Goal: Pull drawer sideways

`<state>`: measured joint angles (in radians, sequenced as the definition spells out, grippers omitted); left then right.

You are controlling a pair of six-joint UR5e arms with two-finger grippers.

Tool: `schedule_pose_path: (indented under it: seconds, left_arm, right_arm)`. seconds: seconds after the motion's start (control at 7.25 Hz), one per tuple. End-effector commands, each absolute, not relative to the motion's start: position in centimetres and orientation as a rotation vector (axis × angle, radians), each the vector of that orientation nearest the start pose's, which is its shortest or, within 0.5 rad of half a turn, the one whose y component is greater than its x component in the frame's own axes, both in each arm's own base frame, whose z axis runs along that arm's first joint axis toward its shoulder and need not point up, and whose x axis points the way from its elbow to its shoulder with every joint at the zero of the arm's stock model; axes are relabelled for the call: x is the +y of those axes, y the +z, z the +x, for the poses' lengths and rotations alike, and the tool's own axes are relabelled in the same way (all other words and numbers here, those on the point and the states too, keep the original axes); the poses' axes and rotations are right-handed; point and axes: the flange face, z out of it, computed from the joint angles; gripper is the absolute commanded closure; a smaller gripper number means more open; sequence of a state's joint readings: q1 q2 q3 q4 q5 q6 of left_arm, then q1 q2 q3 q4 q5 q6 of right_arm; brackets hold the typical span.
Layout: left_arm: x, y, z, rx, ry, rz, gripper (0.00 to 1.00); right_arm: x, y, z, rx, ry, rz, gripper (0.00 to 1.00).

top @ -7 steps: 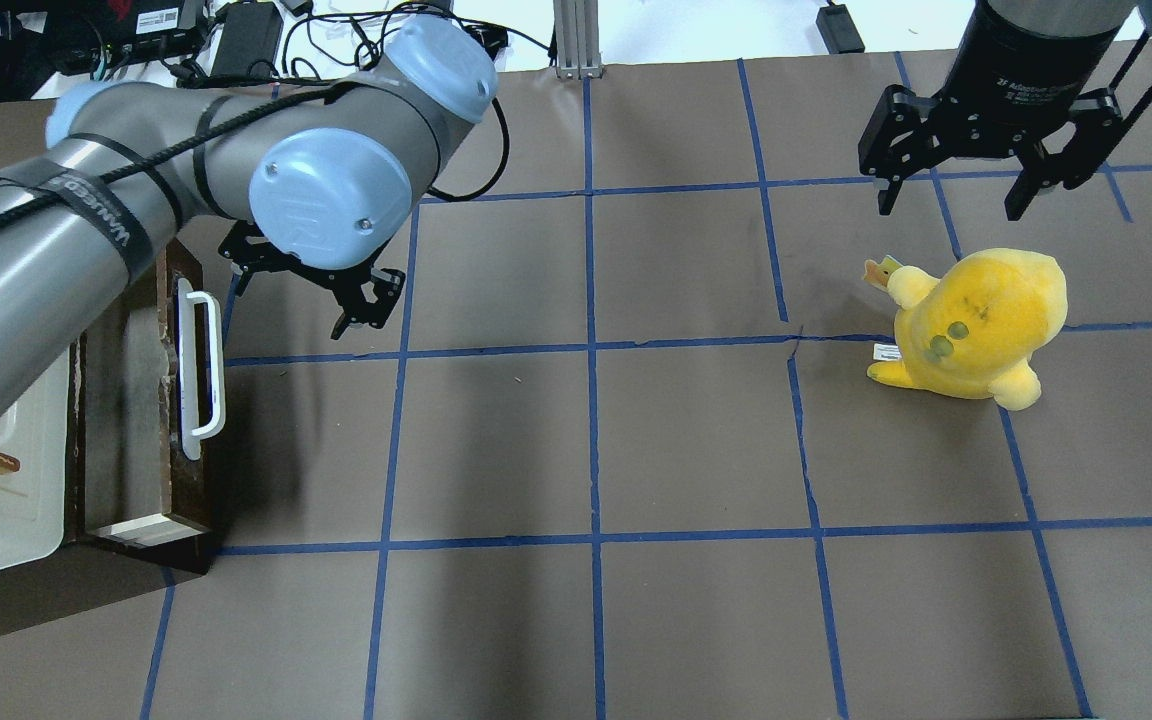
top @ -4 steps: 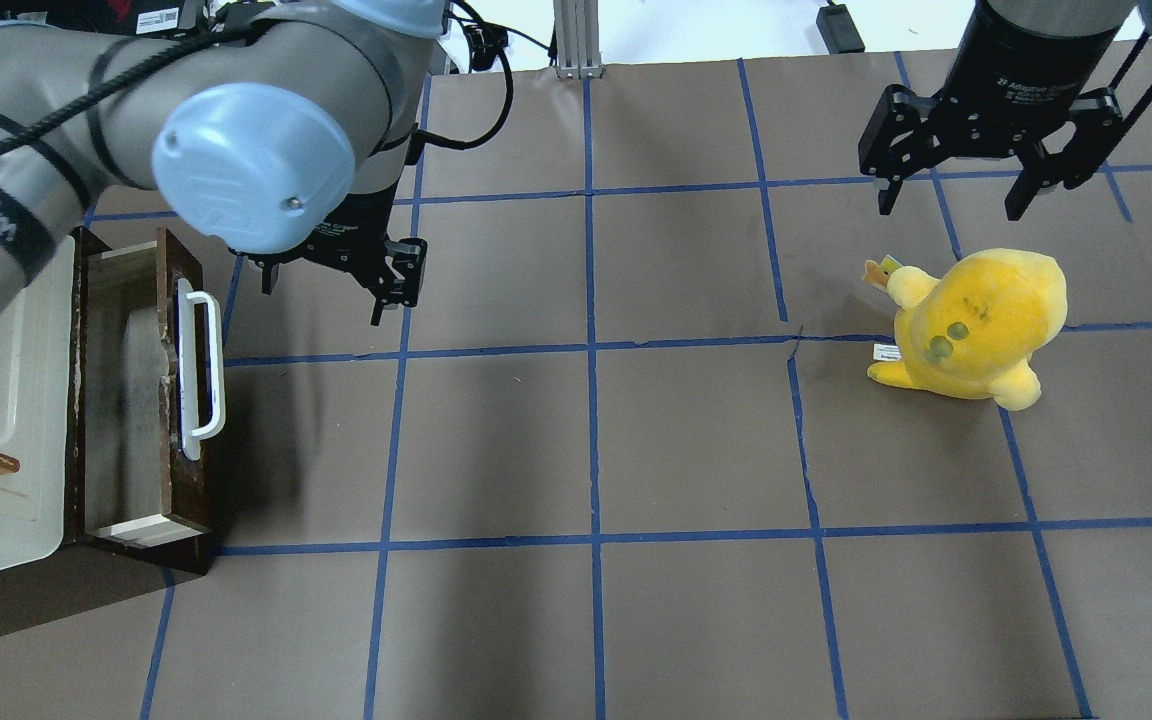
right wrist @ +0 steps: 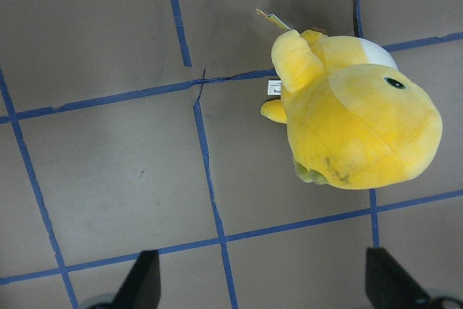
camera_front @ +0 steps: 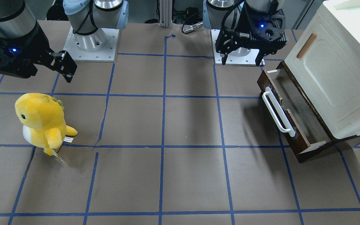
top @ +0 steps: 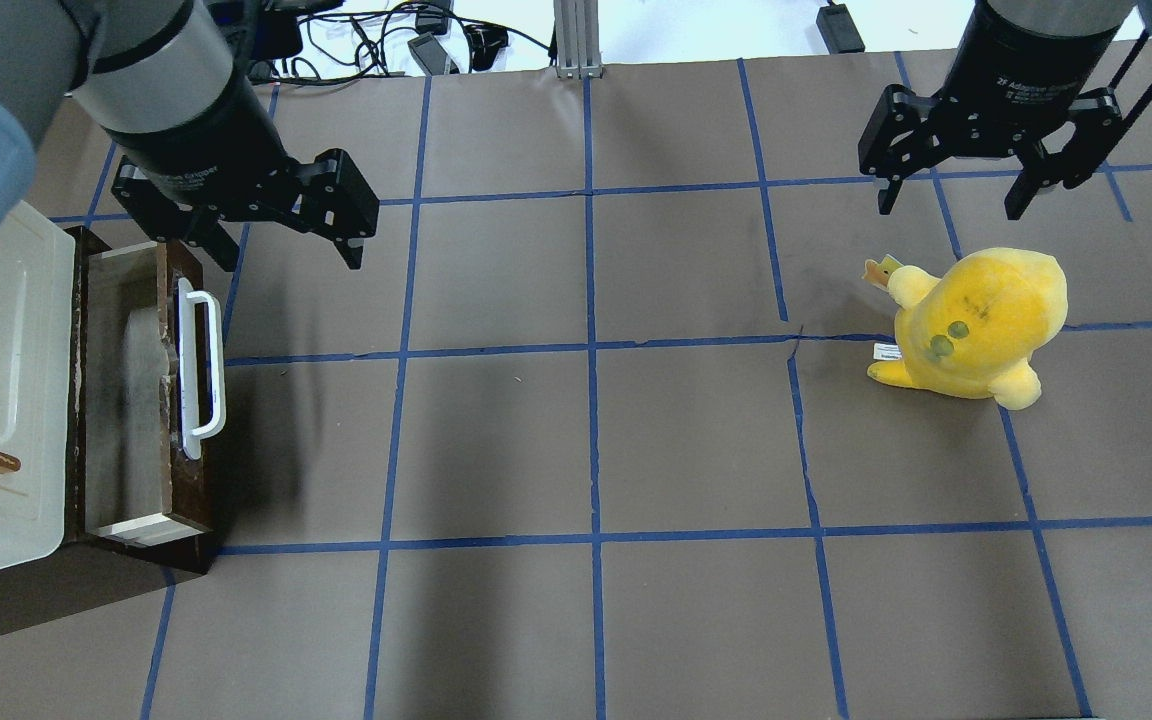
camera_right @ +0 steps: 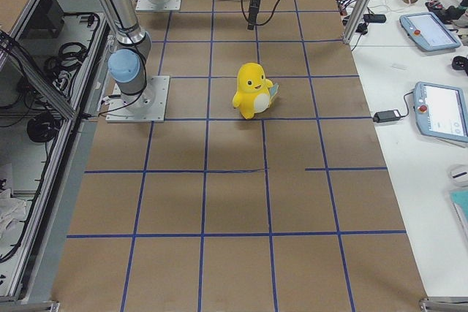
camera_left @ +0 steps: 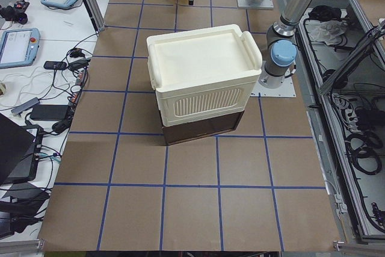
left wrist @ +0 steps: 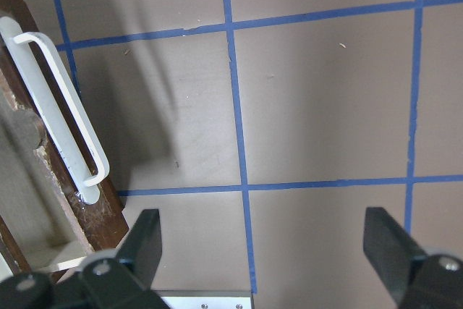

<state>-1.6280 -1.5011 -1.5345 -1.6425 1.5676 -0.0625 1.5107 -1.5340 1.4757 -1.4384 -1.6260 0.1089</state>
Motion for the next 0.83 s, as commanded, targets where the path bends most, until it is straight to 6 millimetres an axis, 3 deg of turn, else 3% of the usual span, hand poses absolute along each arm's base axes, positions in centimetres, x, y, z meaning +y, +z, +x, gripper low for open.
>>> schedule_pose_path:
  seconds: [0.0,0.69]
  left_arm:
    - [-46.04,53.89,-13.72,3.179,-0.094,-0.059,0.01]
    - [-46.16,54.22,-13.66,3.179,-0.145,-0.063,0.00]
  right_arm:
    - [-50.62,50.35,9.69,3.185,0.116,0.269,0.00]
    - [-50.59,50.34,9.77,3.185,0.118,0.266,0.00]
